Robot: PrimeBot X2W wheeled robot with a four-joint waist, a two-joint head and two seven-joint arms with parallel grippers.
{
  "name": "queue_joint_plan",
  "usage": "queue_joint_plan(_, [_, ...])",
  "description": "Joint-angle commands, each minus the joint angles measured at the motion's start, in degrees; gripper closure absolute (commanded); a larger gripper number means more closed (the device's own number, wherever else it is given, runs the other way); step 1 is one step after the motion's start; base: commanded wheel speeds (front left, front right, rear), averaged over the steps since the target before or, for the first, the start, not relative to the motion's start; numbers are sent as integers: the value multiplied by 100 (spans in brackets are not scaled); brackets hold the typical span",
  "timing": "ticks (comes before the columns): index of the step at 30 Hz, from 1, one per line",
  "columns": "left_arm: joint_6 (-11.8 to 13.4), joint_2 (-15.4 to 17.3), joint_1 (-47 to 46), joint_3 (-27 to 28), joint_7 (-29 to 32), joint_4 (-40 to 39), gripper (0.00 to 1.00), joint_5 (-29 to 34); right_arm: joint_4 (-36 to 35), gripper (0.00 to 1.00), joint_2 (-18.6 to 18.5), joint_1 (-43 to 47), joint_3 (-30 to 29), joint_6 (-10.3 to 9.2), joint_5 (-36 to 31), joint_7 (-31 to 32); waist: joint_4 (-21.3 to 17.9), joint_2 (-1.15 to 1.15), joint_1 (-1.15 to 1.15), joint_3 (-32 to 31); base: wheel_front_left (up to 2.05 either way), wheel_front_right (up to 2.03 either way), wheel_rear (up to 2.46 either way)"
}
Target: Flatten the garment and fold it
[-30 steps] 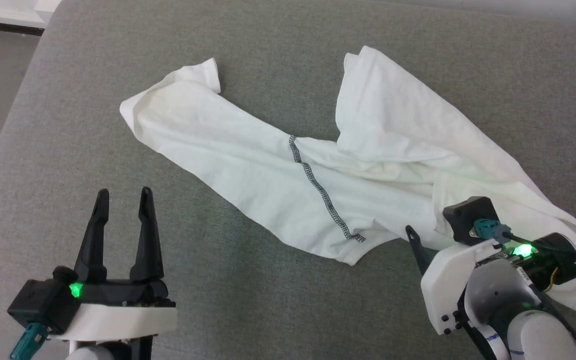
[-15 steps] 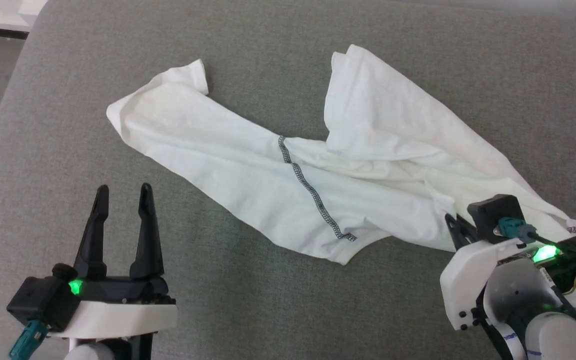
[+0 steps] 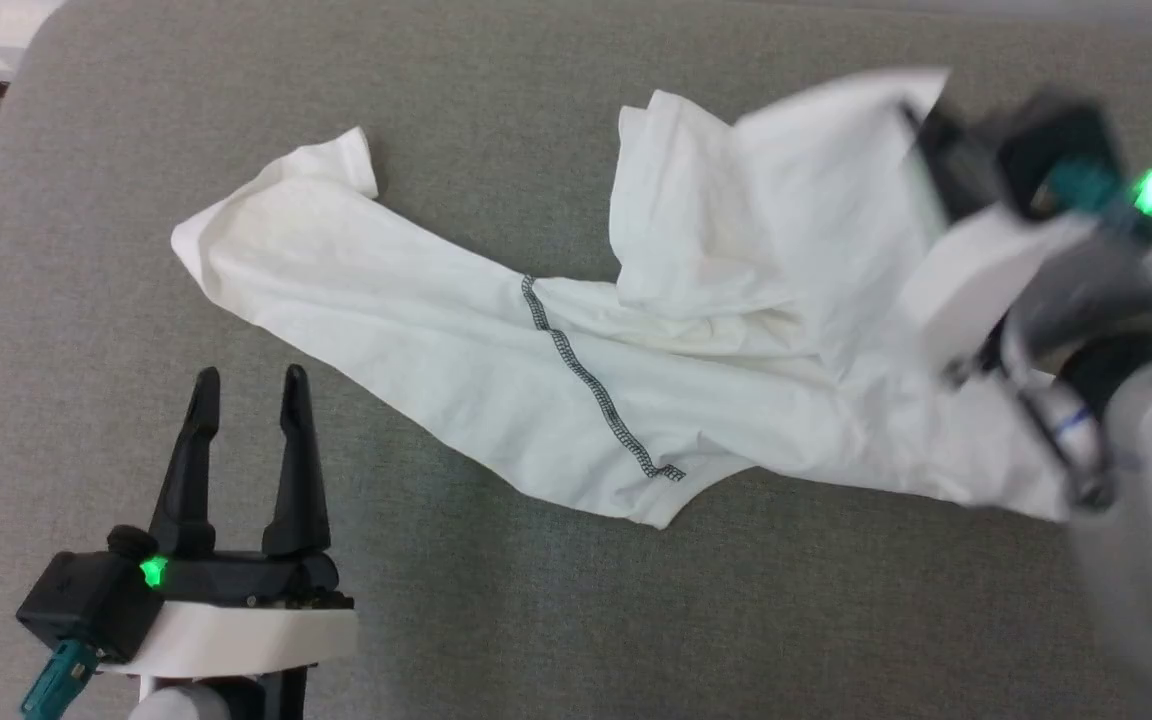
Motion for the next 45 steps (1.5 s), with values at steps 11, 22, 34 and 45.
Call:
queue_joint_plan(11, [-114, -12, -487, -241, -27, 46, 0, -19, 1455, 100, -1687, -2471, -907, -6, -526, 554, 228, 0, 0, 707, 0, 0, 0])
queue_joint_plan(22, [-131, -12, -732, -249, -27, 90, 0, -157, 751, 100, -2444, -1489, -3354, -6, -1272, 1084, 401, 0, 0, 1074, 0, 0, 0])
queue_joint_plan(34, [-133, 8, -888, -178, -27, -27, 0, -55, 243, 100, -1824, 771, -5655, -6, -742, 896, 88, 0, 0, 1465, 0, 0, 0])
queue_joint_plan(45, [-134, 146, -997, -221, -27, -17, 0, -60, 1109, 61, -734, 941, -5663, -6, -873, 200, -76, 0, 0, 1499, 0, 0, 0])
